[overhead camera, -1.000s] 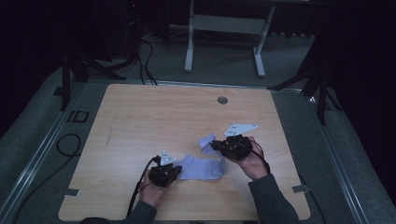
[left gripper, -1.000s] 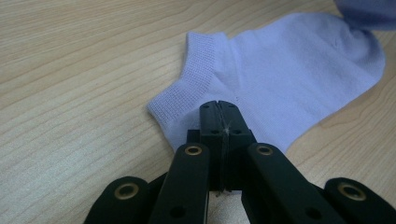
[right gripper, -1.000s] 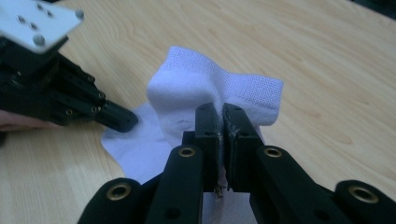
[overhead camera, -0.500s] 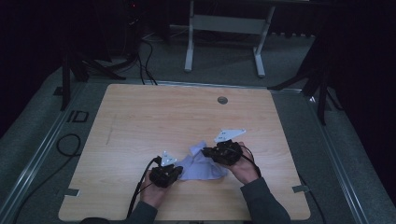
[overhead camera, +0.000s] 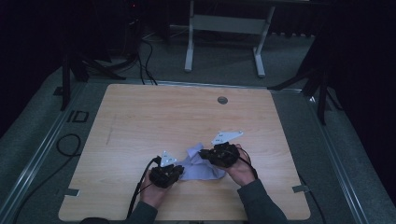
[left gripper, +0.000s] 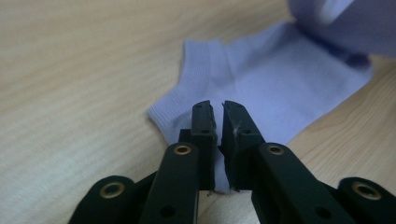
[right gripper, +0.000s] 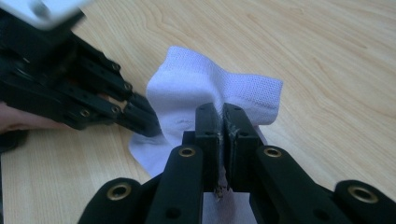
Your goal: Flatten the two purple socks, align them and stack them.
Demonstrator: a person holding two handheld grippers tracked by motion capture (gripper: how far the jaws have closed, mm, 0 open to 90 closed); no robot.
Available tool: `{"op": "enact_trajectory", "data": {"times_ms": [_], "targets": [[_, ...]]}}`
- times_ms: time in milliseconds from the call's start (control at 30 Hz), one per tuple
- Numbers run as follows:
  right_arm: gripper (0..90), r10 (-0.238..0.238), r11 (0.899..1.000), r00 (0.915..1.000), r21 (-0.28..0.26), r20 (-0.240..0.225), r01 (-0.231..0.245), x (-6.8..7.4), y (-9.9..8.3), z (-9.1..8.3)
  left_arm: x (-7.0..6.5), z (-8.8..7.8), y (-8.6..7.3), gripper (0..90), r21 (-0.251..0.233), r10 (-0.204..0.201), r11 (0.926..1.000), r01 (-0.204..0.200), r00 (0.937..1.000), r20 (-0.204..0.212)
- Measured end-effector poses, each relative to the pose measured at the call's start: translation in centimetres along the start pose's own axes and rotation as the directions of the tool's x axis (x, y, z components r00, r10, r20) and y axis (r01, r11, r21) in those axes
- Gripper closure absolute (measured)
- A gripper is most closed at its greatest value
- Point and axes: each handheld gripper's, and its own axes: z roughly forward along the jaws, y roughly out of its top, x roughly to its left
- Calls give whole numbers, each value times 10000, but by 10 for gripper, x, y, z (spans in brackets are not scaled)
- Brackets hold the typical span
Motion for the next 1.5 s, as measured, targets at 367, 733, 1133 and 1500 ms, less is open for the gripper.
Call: {"op": "enact_trajectory", "data": {"times_ms": [367,733,1133,1500], "targets": [[853,6,9999,10000,165,-41,-6,1,-3,9,-7,-24,17,708,-1225,191,9924,-69,9949,988],[796,-85,9990,9994,439,-336,100,6,-4,15,-16,-12,22,889,-675,602,9961,-570,9971,469],[831,166,9998,9948,123,1005,-179,1,-34,-26,-12,-13,21,890,-669,439,9969,-416,9985,324],[860,820,9820,9719,1484,2208,-1165,-12,-79,-14,-12,-14,20,890,-585,419,9975,-399,9986,337]]}}
